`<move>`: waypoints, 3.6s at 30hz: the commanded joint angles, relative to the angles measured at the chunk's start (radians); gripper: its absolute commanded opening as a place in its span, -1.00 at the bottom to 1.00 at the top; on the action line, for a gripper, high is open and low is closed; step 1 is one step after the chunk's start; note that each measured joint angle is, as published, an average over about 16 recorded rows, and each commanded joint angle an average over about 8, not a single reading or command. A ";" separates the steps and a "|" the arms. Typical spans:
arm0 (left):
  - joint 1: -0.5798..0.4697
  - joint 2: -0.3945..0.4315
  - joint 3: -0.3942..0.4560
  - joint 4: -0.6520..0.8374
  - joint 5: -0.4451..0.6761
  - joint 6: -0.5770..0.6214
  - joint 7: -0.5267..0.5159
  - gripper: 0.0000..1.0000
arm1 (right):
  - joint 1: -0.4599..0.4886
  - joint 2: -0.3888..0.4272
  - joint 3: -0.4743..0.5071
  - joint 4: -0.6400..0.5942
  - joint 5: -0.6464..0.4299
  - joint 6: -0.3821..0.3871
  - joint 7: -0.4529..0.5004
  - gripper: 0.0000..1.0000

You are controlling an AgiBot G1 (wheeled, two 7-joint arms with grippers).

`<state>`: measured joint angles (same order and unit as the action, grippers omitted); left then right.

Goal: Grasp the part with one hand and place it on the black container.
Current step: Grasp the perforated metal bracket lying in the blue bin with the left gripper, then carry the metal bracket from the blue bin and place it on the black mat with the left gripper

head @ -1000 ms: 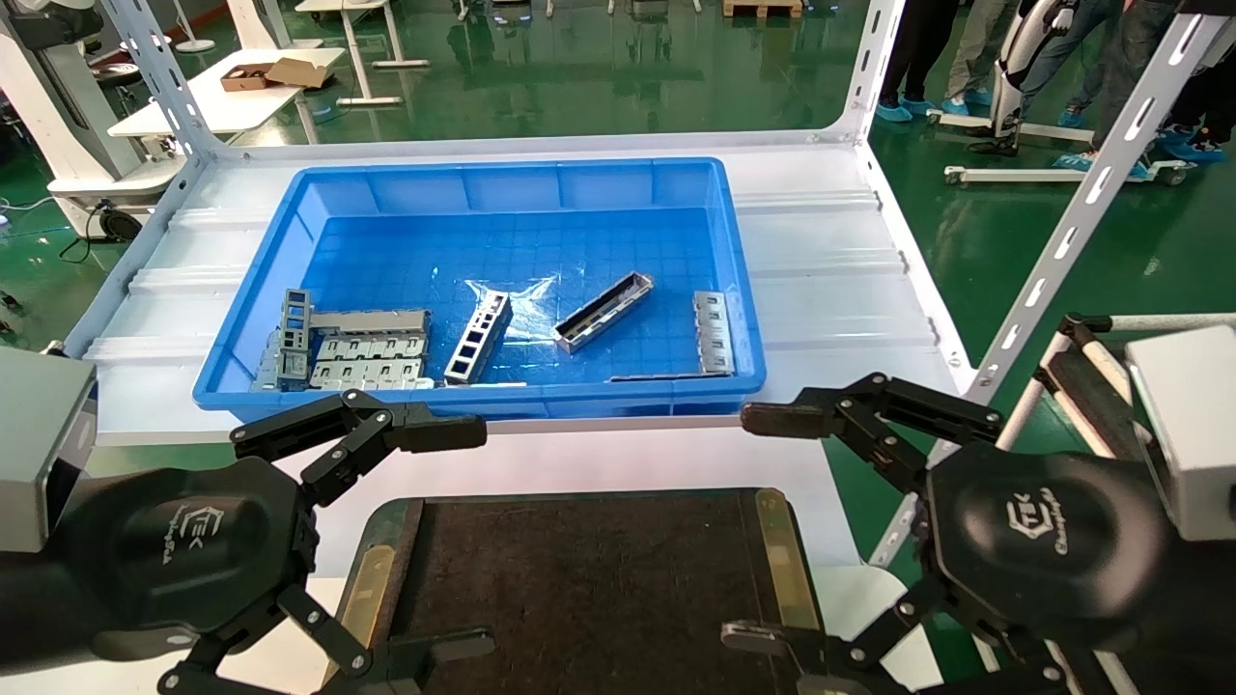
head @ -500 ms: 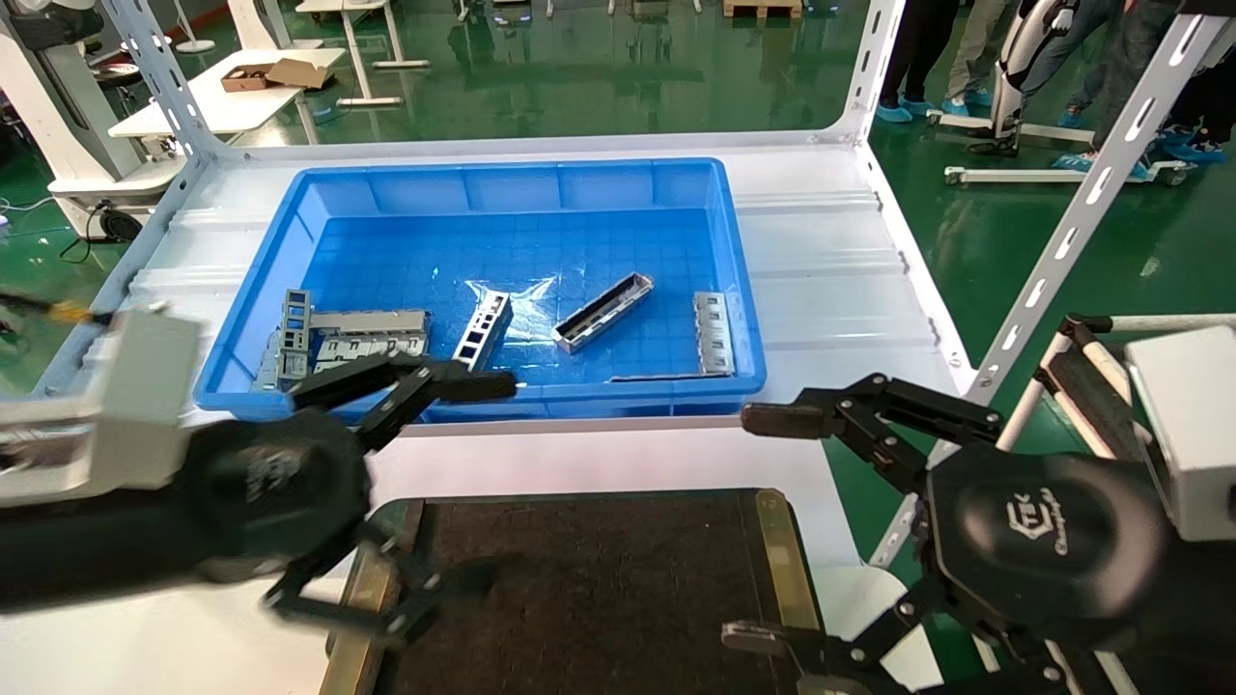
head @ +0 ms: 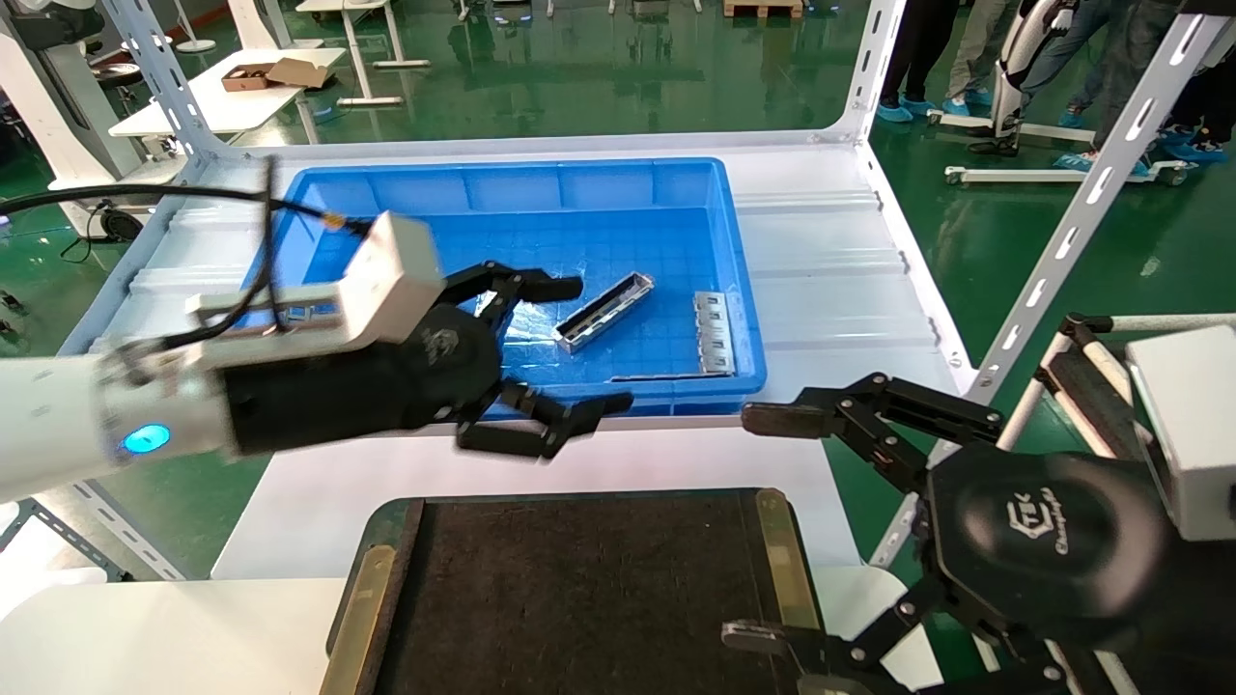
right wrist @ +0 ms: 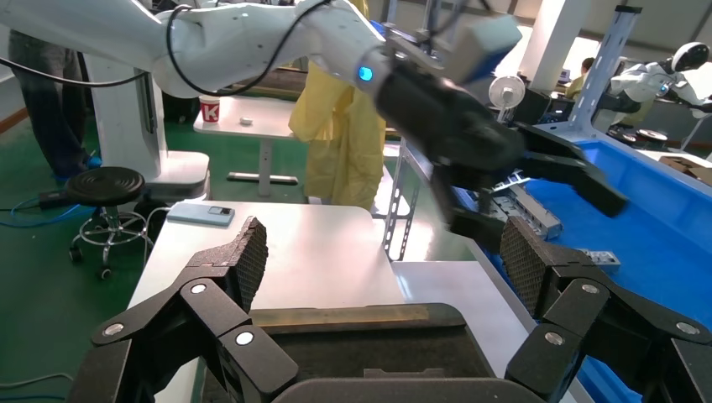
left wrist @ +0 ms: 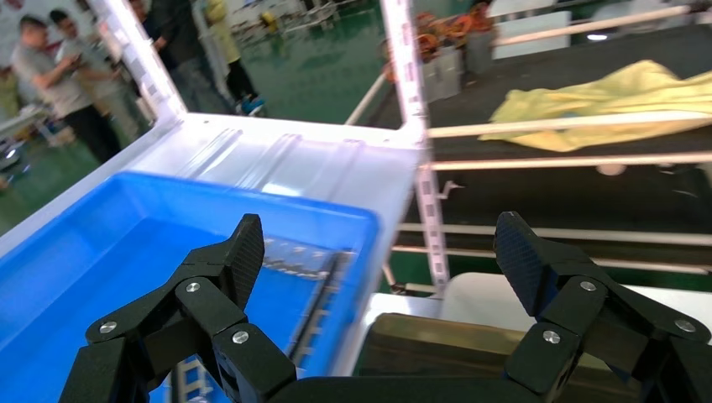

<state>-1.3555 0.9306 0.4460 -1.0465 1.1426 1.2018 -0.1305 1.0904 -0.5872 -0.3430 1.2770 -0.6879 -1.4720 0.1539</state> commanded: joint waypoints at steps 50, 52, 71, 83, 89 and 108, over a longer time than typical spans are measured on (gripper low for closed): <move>-0.247 0.434 0.254 0.777 0.111 -0.503 0.223 -1.00 | 0.000 0.000 -0.001 0.000 0.001 0.000 -0.001 -1.00; -0.246 0.433 0.266 0.778 0.102 -0.510 0.222 -1.00 | 0.000 0.000 -0.001 0.000 0.001 0.000 -0.001 -1.00; -0.247 0.432 0.360 0.783 0.018 -0.543 0.217 -1.00 | 0.000 0.001 -0.002 0.000 0.001 0.001 -0.001 -1.00; -0.254 0.430 0.398 0.779 -0.050 -0.527 0.205 -1.00 | 0.000 0.001 -0.002 0.000 0.001 0.001 -0.001 -1.00; -0.286 0.424 0.401 0.771 -0.096 -0.474 0.203 -1.00 | 0.000 0.001 -0.002 0.000 0.001 0.001 -0.001 -1.00; -0.300 0.246 0.337 0.636 -0.250 0.012 0.275 -1.00 | 0.001 0.001 -0.002 0.000 0.002 0.001 -0.001 -1.00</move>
<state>-1.6453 1.1767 0.7861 -0.4291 0.8962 1.1909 0.1350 1.0910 -0.5863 -0.3453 1.2770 -0.6864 -1.4711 0.1528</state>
